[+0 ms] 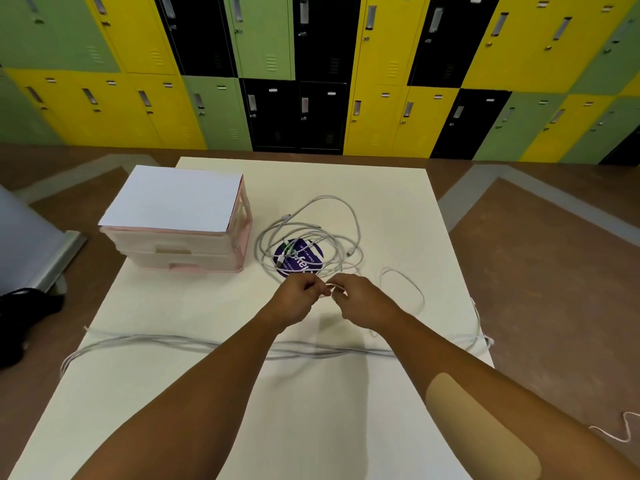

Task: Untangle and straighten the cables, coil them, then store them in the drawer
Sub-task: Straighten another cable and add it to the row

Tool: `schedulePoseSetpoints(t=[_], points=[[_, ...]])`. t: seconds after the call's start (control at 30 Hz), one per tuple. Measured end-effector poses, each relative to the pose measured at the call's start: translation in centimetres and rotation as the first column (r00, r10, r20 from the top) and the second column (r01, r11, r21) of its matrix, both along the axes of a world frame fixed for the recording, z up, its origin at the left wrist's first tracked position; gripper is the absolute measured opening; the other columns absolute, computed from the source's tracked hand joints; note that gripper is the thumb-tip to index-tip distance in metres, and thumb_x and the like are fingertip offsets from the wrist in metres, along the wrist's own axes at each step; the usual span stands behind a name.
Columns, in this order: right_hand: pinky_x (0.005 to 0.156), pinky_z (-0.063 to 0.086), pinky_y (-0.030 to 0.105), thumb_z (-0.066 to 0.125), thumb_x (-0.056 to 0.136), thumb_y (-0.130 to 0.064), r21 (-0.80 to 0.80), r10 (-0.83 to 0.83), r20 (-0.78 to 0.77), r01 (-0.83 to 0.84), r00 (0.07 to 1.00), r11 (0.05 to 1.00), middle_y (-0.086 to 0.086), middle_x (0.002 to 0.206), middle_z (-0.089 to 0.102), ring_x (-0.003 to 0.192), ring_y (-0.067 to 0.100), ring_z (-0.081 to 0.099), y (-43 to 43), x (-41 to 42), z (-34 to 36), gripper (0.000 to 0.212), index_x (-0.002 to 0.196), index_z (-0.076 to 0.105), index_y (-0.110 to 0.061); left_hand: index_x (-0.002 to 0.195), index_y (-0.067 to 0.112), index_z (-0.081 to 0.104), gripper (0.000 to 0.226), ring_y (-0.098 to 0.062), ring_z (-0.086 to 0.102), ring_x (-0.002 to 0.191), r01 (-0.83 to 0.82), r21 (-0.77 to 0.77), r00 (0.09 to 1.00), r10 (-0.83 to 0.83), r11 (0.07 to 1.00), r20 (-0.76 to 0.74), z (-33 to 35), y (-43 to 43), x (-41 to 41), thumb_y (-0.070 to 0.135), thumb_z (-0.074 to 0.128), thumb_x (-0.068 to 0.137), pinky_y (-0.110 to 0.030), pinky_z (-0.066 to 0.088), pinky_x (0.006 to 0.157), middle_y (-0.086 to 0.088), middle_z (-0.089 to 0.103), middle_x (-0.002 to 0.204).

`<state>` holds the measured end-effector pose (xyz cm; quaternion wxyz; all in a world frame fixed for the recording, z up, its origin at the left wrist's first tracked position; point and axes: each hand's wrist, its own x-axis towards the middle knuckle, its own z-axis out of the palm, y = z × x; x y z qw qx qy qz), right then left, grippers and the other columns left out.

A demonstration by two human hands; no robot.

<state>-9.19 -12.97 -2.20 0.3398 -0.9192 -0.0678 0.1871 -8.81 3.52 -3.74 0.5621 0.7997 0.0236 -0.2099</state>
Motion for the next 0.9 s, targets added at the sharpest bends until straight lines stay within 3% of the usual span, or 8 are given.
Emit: schedulePoseSetpoints(t=[0.17, 0.27, 0.43, 0.57, 0.73, 0.8, 0.9], points=[[0.064, 0.043, 0.029, 0.051, 0.1, -0.029, -0.132, 0.026, 0.114, -0.011, 0.993, 0.991, -0.003, 0.096, 0.071, 0.084, 0.018, 0.062, 0.6, 0.0, -0.1, 0.023, 0.101, 0.073, -0.023, 0.078, 0.015, 0.072, 0.017, 0.001, 0.048, 0.049, -0.018, 0.096, 0.996, 0.009, 0.995, 0.094, -0.6, 0.8, -0.7, 0.016, 0.064, 0.093, -0.02, 0.038, 0.056, 0.004, 0.068, 0.067], [0.061, 0.039, 0.026, 0.053, 0.098, -0.033, -0.132, 0.029, 0.103, -0.015, 0.994, 0.991, -0.006, 0.094, 0.07, 0.082, 0.015, 0.061, 1.6, -0.1, 0.0, 0.022, 0.104, 0.074, -0.027, 0.072, 0.02, 0.07, 0.019, 0.002, 0.051, 0.054, -0.027, 0.197, 0.988, -0.003, 0.98, 0.152, -0.7, 1.7, -0.8, 0.021, 0.068, 0.091, -0.02, 0.037, 0.058, 0.007, 0.068, 0.066], [0.061, 0.041, 0.029, 0.049, 0.1, -0.032, -0.141, 0.043, 0.024, -0.039, 0.999, 0.989, -0.004, 0.091, 0.067, 0.081, 0.017, 0.061, 4.8, 0.1, 0.2, 0.022, 0.1, 0.07, -0.025, 0.075, 0.017, 0.067, 0.019, -0.011, 0.051, 0.061, 0.054, 0.261, 0.976, -0.106, 0.964, 0.191, -0.3, 5.1, -0.9, 0.024, 0.064, 0.093, -0.026, 0.04, 0.061, 0.003, 0.06, 0.065], [0.067, 0.044, 0.035, 0.043, 0.101, -0.021, -0.102, 0.015, -0.006, -0.015, 1.0, 0.995, 0.001, 0.086, 0.065, 0.08, 0.021, 0.06, 8.9, 0.0, 0.0, 0.024, 0.096, 0.067, -0.018, 0.087, 0.018, 0.072, 0.02, -0.003, 0.055, 0.053, 0.1, 0.206, 0.978, -0.133, 0.973, 0.157, -0.6, 9.1, -0.7, 0.02, 0.056, 0.098, -0.021, 0.042, 0.058, -0.001, 0.068, 0.071], [0.07, 0.048, 0.033, 0.039, 0.091, -0.002, -0.033, -0.023, -0.037, 0.022, 0.999, 0.999, -0.007, 0.076, 0.059, 0.077, 0.017, 0.058, 14.9, -0.9, 0.4, 0.039, 0.111, 0.069, -0.017, 0.086, 0.013, 0.069, 0.026, -0.02, 0.068, 0.064, 0.079, 0.034, 0.994, -0.081, 0.996, 0.072, -0.5, 15.4, -0.9, 0.003, 0.049, 0.099, -0.037, 0.055, 0.065, -0.012, 0.071, 0.078], [0.073, 0.049, 0.034, 0.04, 0.094, -0.004, -0.052, -0.004, -0.03, 0.003, 1.0, 0.999, -0.004, 0.082, 0.061, 0.081, 0.018, 0.058, 17.3, -1.2, 0.3, 0.039, 0.115, 0.068, -0.019, 0.088, 0.01, 0.07, 0.022, -0.019, 0.068, 0.064, 0.058, 0.049, 0.996, -0.061, 0.997, 0.068, -0.5, 18.1, -1.2, 0.002, 0.052, 0.098, -0.035, 0.054, 0.062, -0.012, 0.073, 0.08], [0.08, 0.052, 0.036, 0.043, 0.1, -0.013, -0.131, 0.043, 0.029, -0.039, 0.999, 0.991, 0.002, 0.107, 0.07, 0.095, 0.022, 0.063, 20.5, -1.6, 0.2, 0.033, 0.118, 0.068, -0.023, 0.087, 0.017, 0.073, 0.015, -0.007, 0.057, 0.055, 0.043, 0.162, 0.99, -0.063, 0.986, 0.123, -0.8, 21.6, -1.4, 0.01, 0.061, 0.094, -0.024, 0.045, 0.056, 0.002, 0.074, 0.076]])
